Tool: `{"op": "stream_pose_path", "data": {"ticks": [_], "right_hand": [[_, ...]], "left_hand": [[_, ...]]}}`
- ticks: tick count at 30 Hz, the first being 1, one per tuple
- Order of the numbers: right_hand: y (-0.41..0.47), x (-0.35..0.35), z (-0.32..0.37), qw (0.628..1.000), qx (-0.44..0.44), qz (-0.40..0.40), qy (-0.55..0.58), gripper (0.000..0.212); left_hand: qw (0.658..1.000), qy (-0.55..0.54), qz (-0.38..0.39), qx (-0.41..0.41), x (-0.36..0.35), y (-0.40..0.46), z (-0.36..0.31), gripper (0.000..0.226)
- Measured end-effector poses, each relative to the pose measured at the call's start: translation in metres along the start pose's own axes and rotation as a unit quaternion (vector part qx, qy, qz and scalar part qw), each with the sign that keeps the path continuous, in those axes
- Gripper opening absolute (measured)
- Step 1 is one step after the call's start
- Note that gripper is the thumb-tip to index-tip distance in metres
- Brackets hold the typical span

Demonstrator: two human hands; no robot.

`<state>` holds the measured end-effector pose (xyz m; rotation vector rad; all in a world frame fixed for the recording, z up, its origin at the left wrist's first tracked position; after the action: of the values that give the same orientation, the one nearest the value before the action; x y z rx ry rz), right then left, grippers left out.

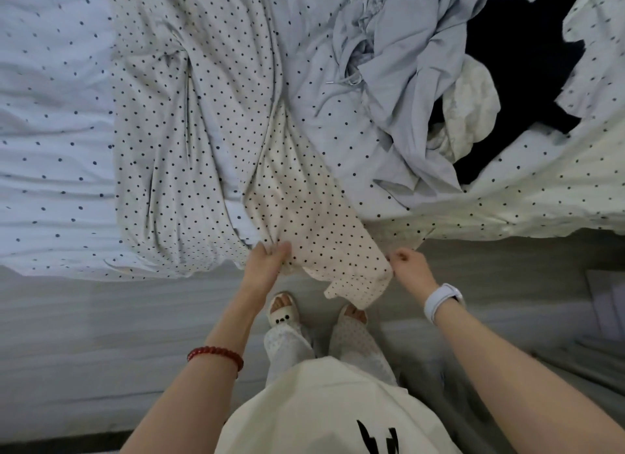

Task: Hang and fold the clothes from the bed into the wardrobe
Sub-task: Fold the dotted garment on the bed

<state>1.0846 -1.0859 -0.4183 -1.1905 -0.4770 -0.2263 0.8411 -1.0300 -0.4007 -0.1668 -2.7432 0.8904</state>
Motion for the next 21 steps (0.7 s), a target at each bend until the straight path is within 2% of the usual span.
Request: {"op": "stream_pose_path", "data": {"ticks": [2, 4, 6, 10, 16, 20, 21], "right_hand": [[0.006, -0.009, -0.001, 0.999, -0.006, -0.013, -0.036, 0.026], [0.005, -0.016, 0.008, 0.999, 0.008, -0.007, -0.043, 0.031], [0.005, -0.019, 0.026, 0.999, 0.033, 0.005, -0.042, 0.031], [0.002, -0.018, 0.078, 0.995, 0.094, 0.020, -0.017, 0.028], [-0.002, -0.019, 0.188, 0.980, 0.187, 0.030, 0.055, 0.017], [-0.002, -0.028, 0.272, 0.973, 0.223, 0.005, 0.067, 0.025], [0.005, -0.034, 0.311, 0.969, 0.236, -0.010, 0.072, 0.026]], "left_hand": [[0.989, 0.134, 0.057, 0.017, -0.004, 0.001, 0.007, 0.042], [0.978, 0.191, 0.081, 0.034, 0.000, 0.004, 0.010, 0.063], [0.971, 0.231, 0.057, 0.014, 0.007, 0.010, 0.000, 0.061], [0.954, 0.294, -0.007, -0.064, 0.028, 0.026, -0.042, 0.044], [0.938, 0.285, -0.116, -0.158, 0.087, 0.085, -0.114, 0.037], [0.933, 0.233, -0.205, -0.184, 0.140, 0.141, -0.160, 0.035], [0.931, 0.215, -0.228, -0.190, 0.163, 0.172, -0.179, 0.035]]}}
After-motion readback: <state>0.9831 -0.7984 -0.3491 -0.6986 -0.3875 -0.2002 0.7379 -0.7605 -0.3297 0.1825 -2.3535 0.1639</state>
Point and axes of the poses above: each hand's wrist, its own y-axis towards the middle knuckle, its own x-axis out of the back of the hand, z = x × y, the point moved 1 cm from there along y, towards the middle knuckle, and after that the axes turned 13 degrees about -x, right-handed, at the moved point
